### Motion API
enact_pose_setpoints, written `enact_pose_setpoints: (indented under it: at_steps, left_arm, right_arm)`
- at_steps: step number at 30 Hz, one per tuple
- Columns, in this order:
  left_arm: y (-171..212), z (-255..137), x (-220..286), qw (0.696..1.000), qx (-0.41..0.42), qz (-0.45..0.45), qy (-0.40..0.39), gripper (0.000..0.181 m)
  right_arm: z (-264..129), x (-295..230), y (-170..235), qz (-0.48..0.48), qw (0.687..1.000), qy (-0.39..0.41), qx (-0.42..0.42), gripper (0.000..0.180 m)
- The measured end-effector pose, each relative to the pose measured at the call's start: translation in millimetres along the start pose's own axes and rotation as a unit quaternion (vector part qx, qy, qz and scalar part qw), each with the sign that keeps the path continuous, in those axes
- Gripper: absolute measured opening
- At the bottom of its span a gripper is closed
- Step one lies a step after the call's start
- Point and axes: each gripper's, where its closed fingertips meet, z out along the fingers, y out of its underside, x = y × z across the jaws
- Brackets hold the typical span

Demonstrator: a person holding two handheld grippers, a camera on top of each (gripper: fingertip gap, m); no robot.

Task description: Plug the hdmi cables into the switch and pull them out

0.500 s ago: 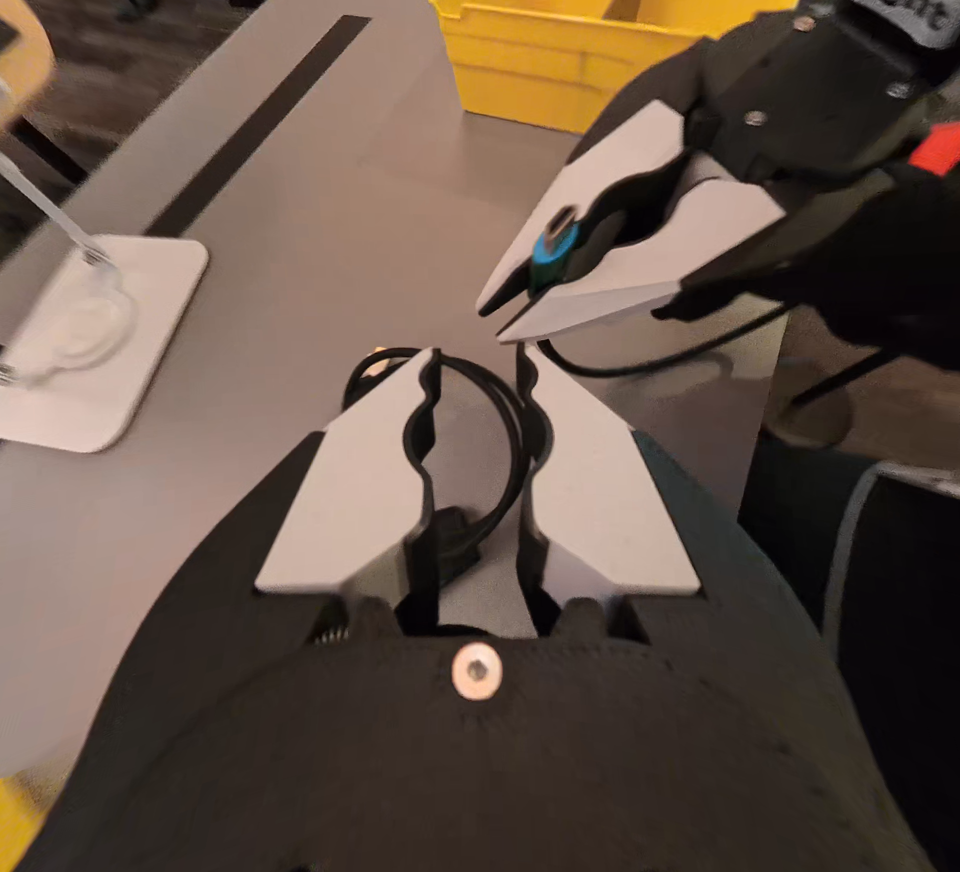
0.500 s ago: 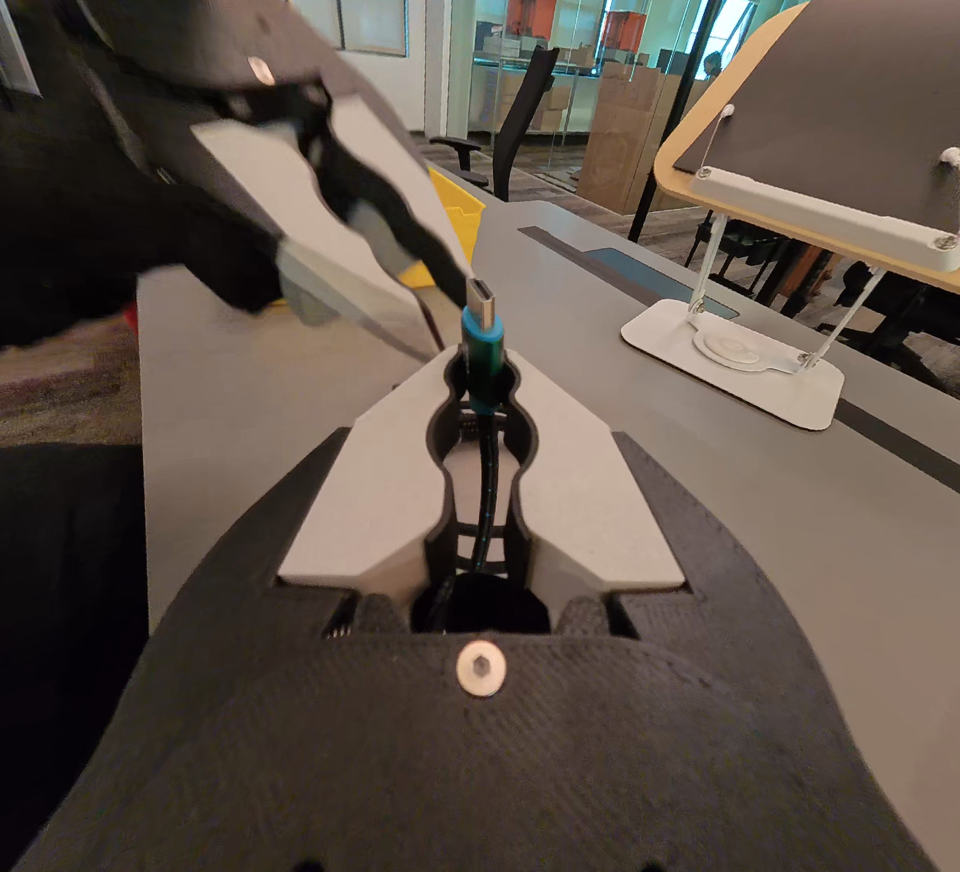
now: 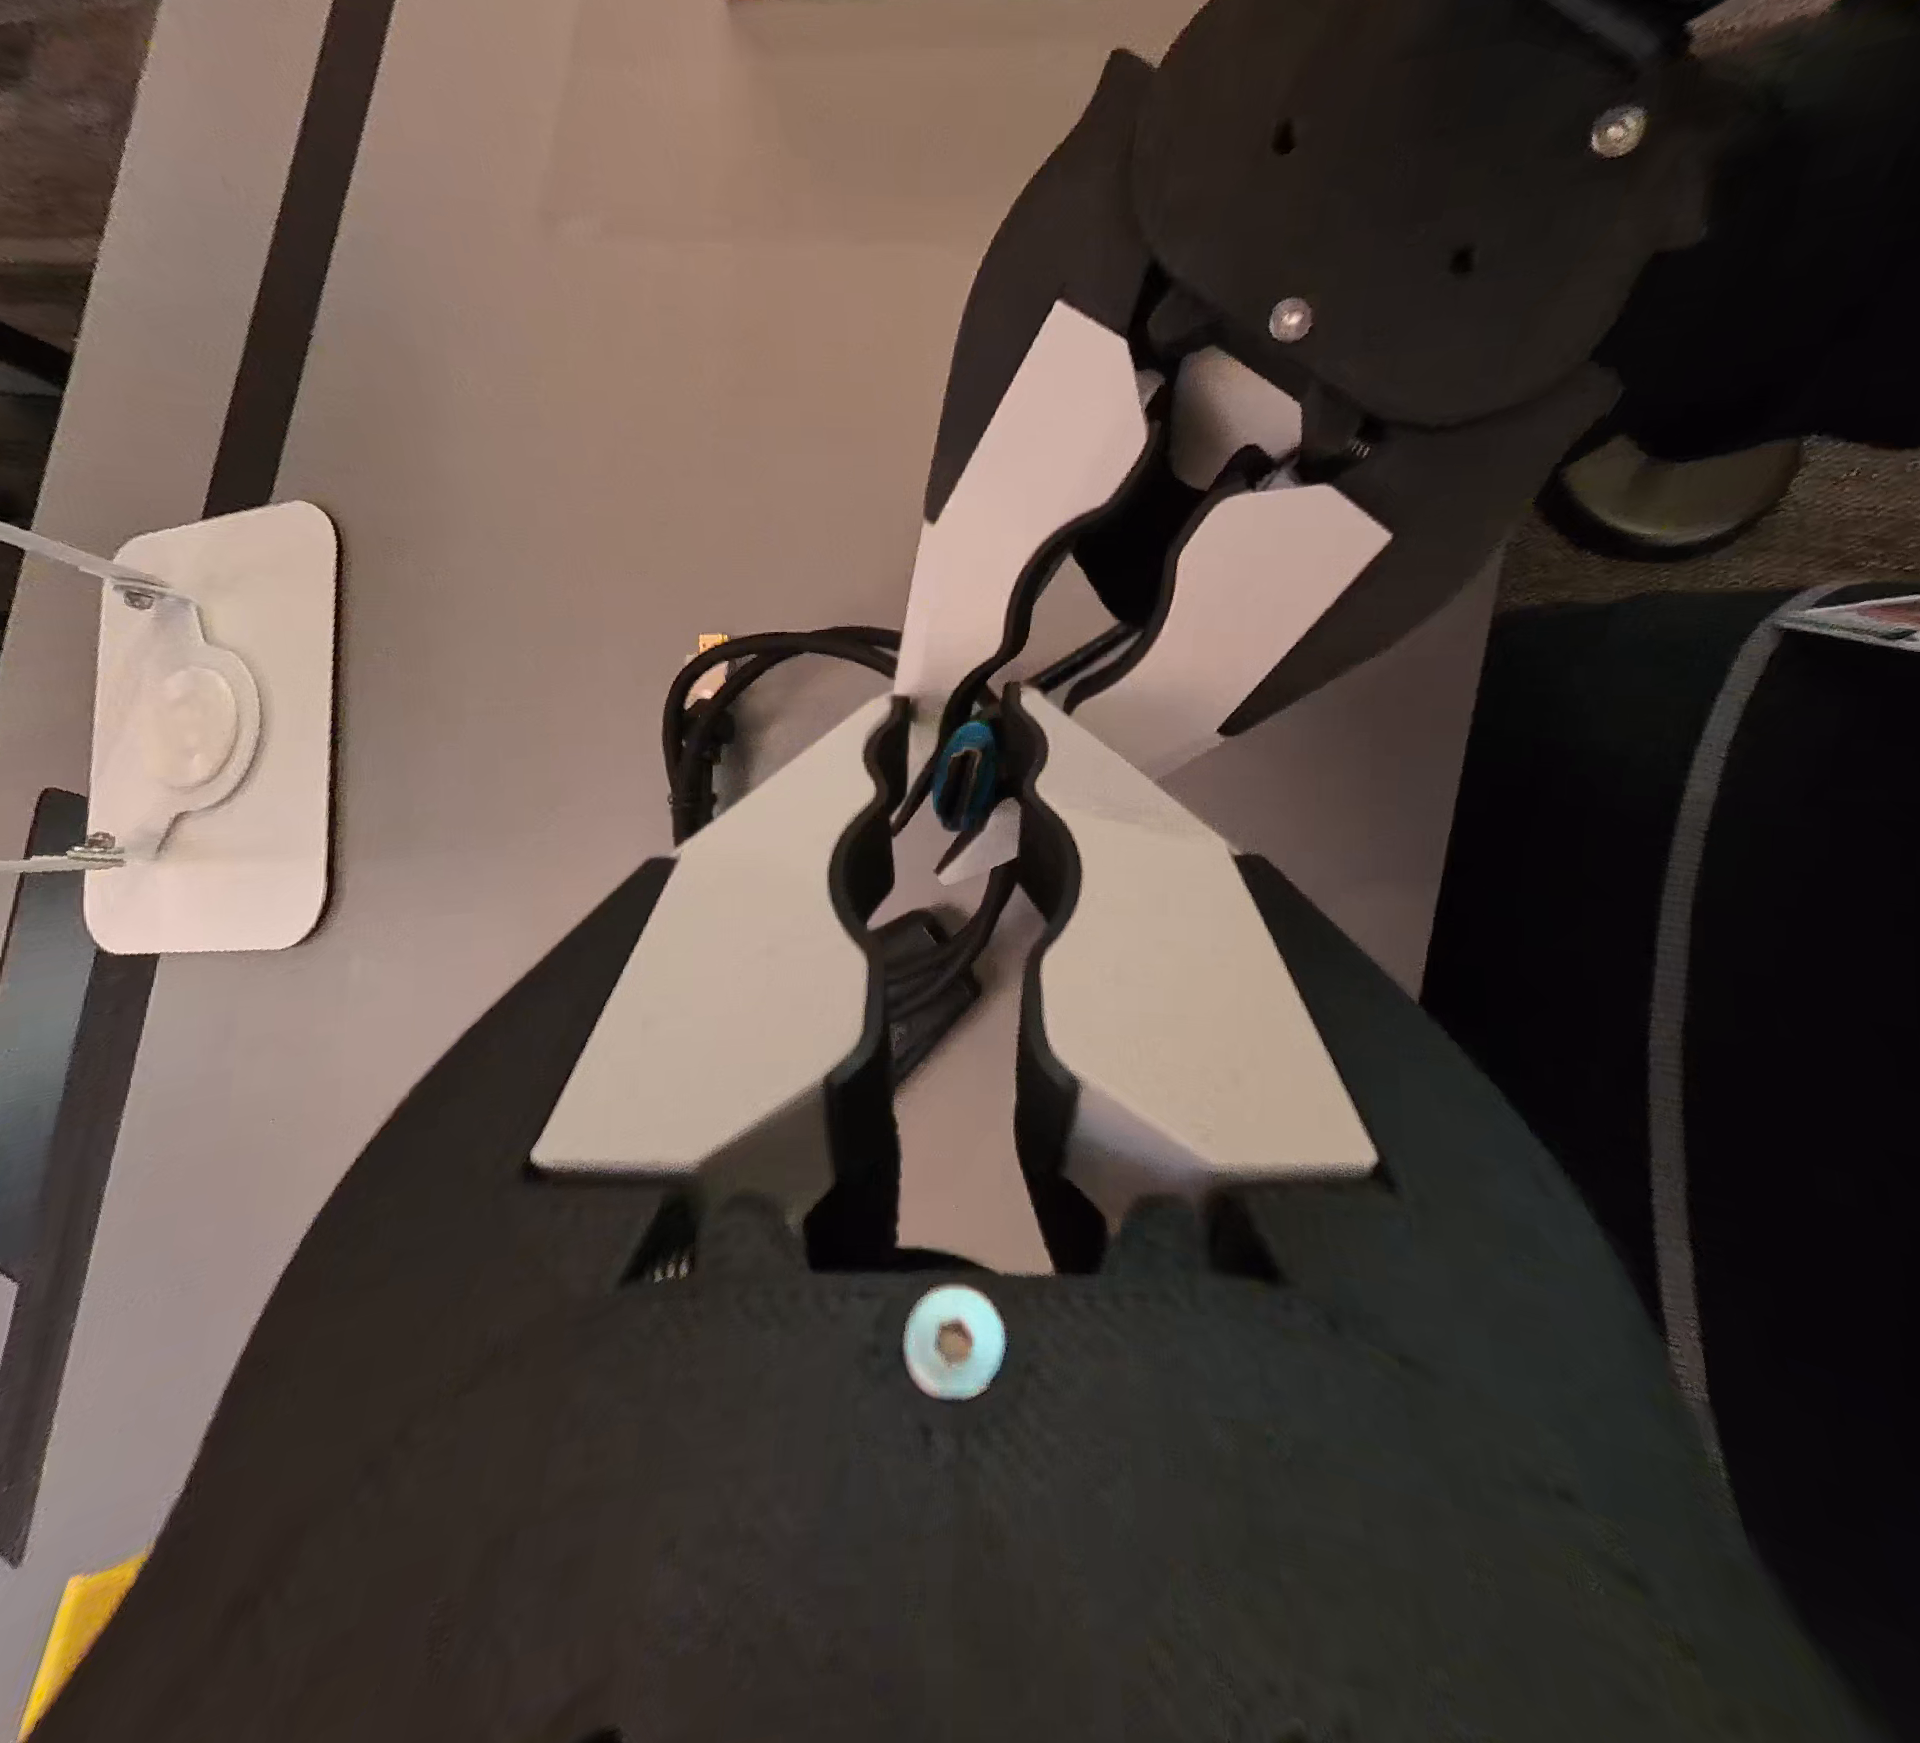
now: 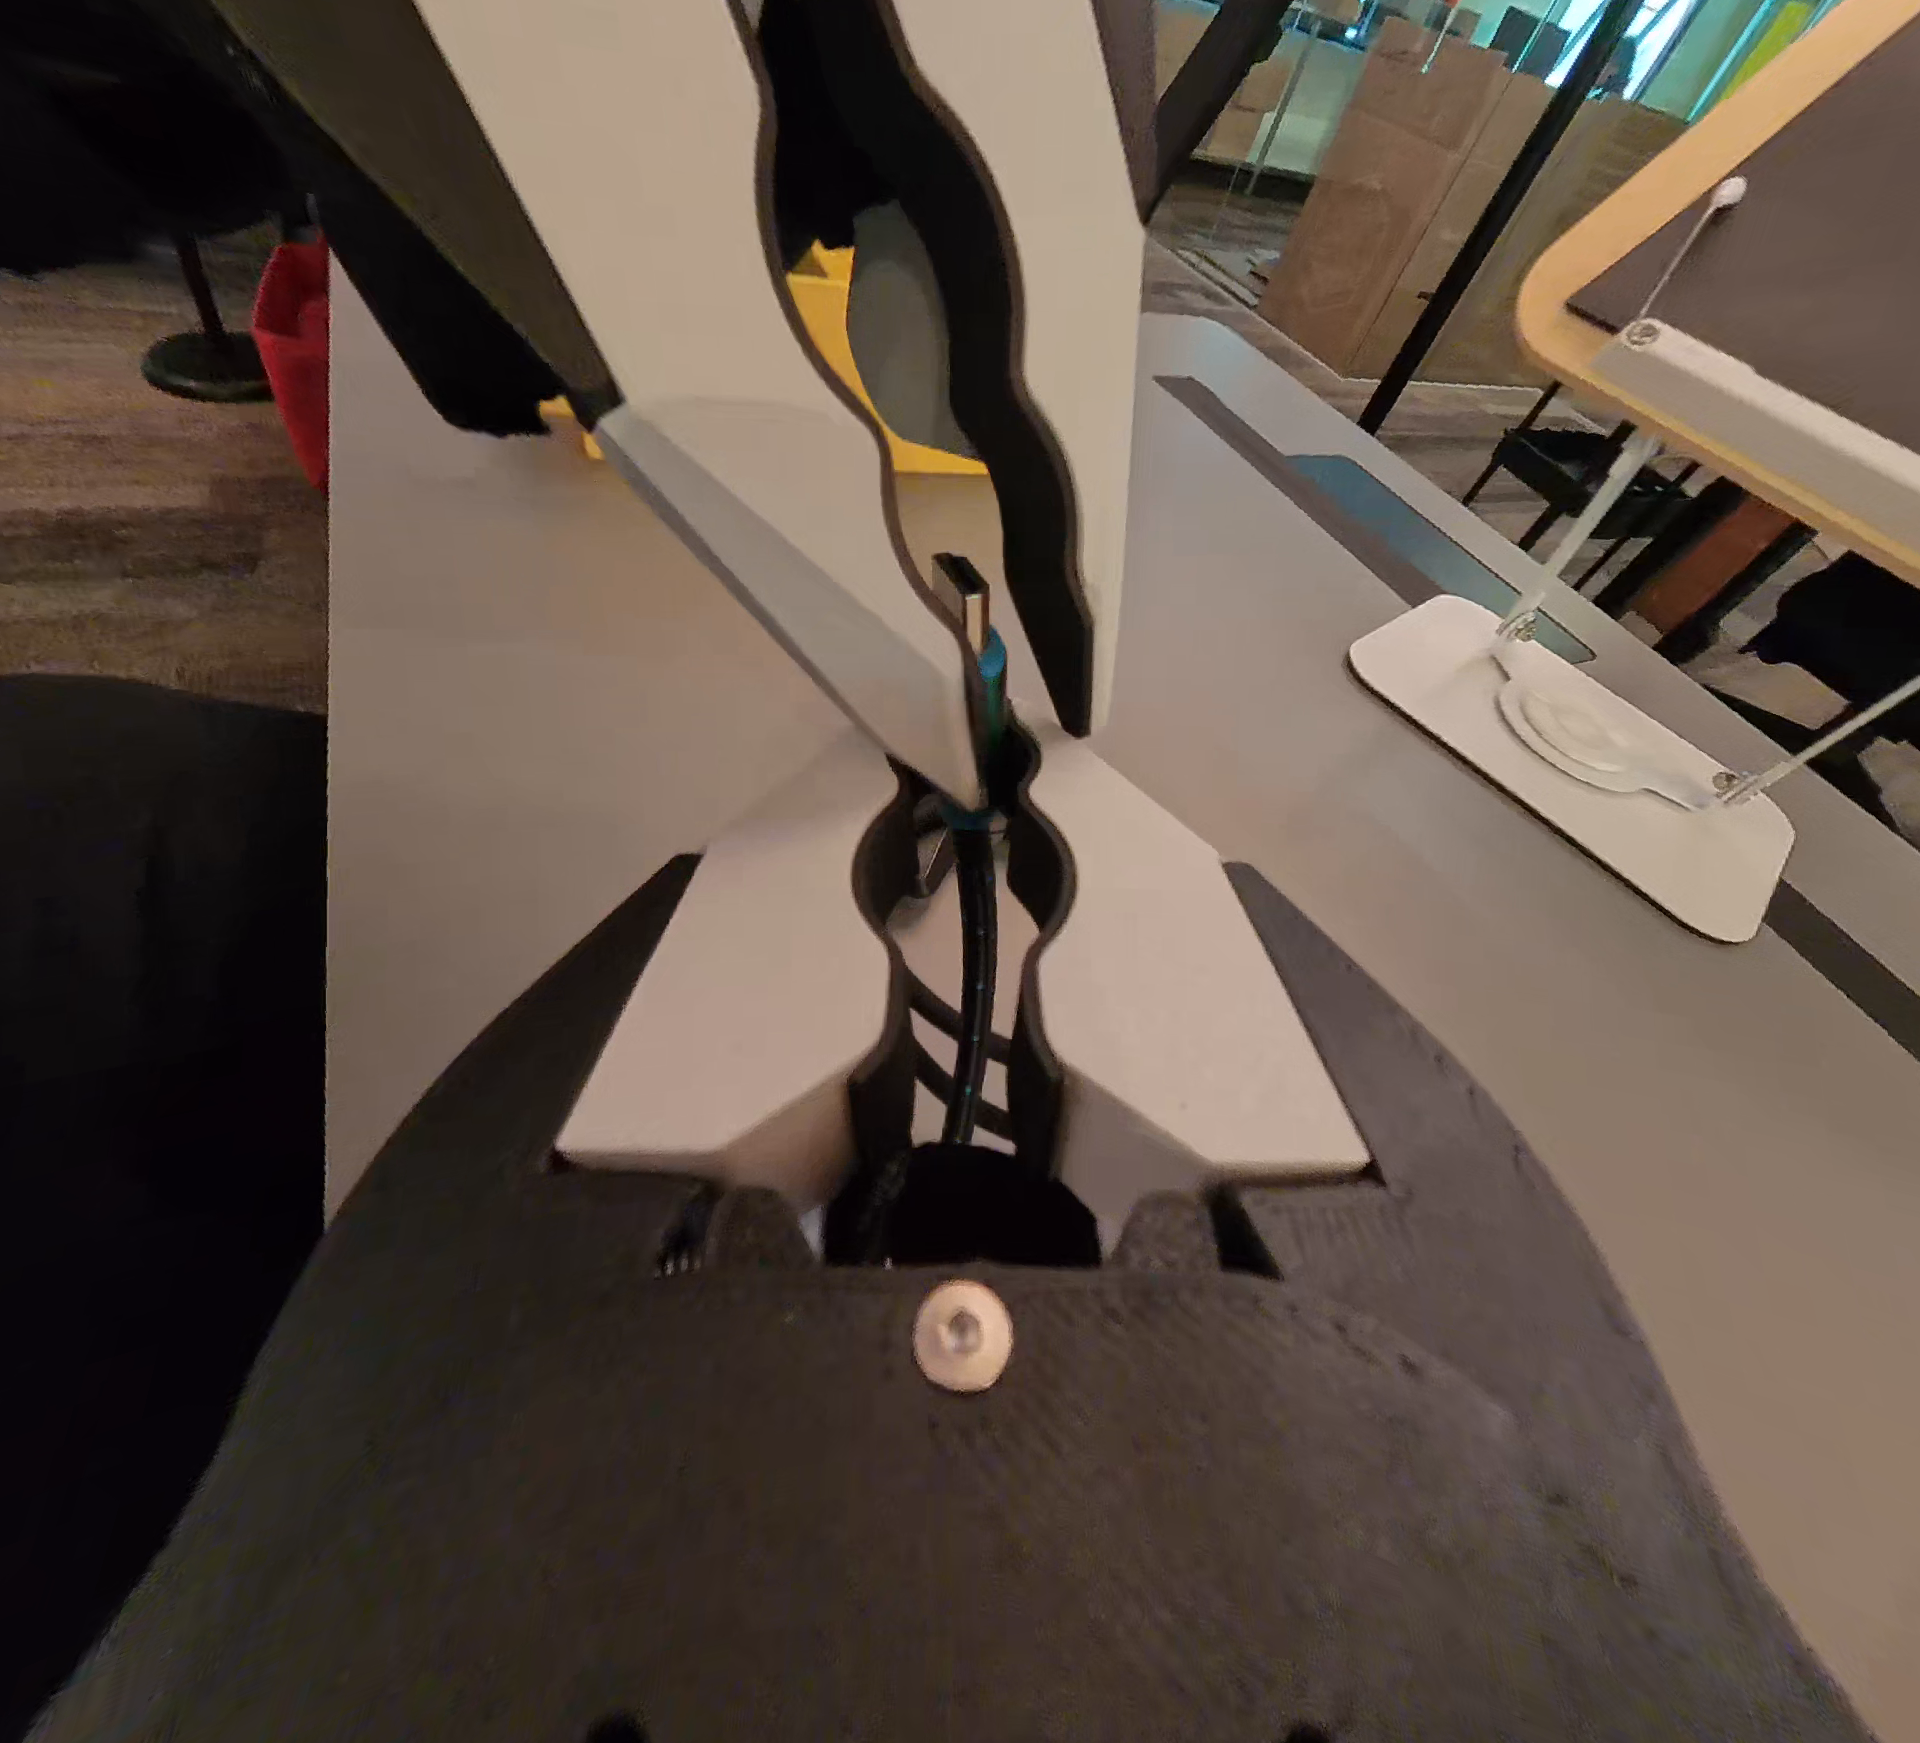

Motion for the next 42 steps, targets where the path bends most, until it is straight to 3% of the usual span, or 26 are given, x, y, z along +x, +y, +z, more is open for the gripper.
enact_pose_setpoints:
  at_steps: [12, 14, 20, 30, 35, 42]
  left_arm:
    - [17, -11, 0, 0.997, -0.061, 0.045, -0.014, 0.023]
    - [20, -12, 5, 0.997, -0.067, 0.047, -0.001, 0.012]
    - [25, -8, 8, 0.997, -0.065, 0.039, 0.005, 0.009]
    - [20, -7, -11, 0.989, 0.023, -0.144, 0.034, 0.008]
    - [14, -17, -20, 0.955, 0.092, -0.267, 0.088, 0.008]
    - [21, -10, -22, 0.912, 0.134, -0.370, 0.117, 0.008]
  right_arm:
    - [5, -8, 6, -0.005, 1.000, -0.020, -0.017, 0.008]
    - [6, -8, 7, -0.004, 1.000, -0.019, -0.017, 0.008]
    - [8, -9, 13, -0.017, 0.999, -0.017, -0.034, 0.008]
    - [11, 8, 15, -0.050, 0.995, 0.055, -0.063, 0.037]
    - [14, 15, 22, -0.082, 0.988, 0.093, -0.086, 0.032]
    - [27, 2, 23, -0.039, 0.994, 0.069, -0.076, 0.020]
